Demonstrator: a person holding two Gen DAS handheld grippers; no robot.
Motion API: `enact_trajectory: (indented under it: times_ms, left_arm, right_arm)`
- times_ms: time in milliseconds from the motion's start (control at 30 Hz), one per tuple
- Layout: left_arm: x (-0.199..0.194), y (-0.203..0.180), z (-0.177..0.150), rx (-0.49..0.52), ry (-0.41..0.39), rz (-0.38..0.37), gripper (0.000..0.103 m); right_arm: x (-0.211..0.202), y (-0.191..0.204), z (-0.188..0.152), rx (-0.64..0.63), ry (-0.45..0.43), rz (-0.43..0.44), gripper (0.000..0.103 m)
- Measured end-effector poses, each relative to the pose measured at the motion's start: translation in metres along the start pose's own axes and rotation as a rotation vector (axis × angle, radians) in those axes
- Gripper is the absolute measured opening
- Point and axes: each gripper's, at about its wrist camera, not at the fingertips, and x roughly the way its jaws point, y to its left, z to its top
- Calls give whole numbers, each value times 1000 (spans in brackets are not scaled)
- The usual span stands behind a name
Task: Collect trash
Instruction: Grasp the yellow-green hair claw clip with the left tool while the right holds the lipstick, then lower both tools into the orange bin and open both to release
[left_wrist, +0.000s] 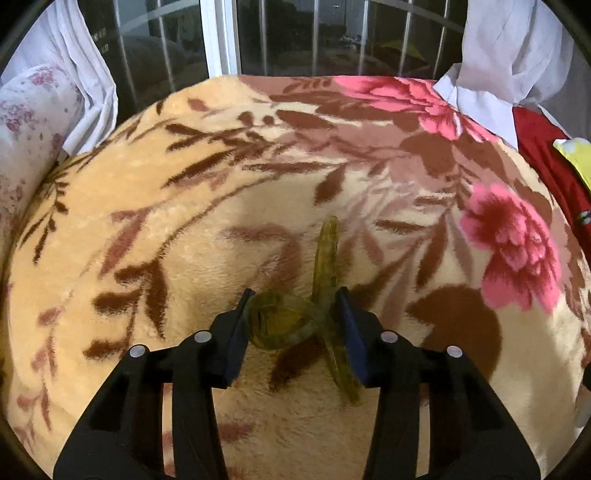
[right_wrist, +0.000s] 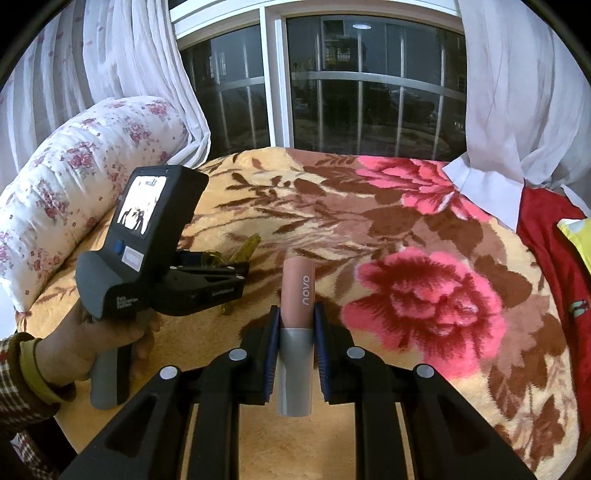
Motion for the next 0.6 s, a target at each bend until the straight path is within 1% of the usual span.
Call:
enact_trajectory:
  times_ms: [200,367,600]
  left_arm:
    - [-11,1,-7,13,-17,18,44]
    - [-21,8,-12,5,-25,14,44]
    - [-50,19,-27,12,-57,21,44]
  right_arm:
    - [-5,2,0,-9,-5,0,18]
    - [-10,7,1,-13,-12,4,18]
    - [-23,21,-2,-25,-20,14,18]
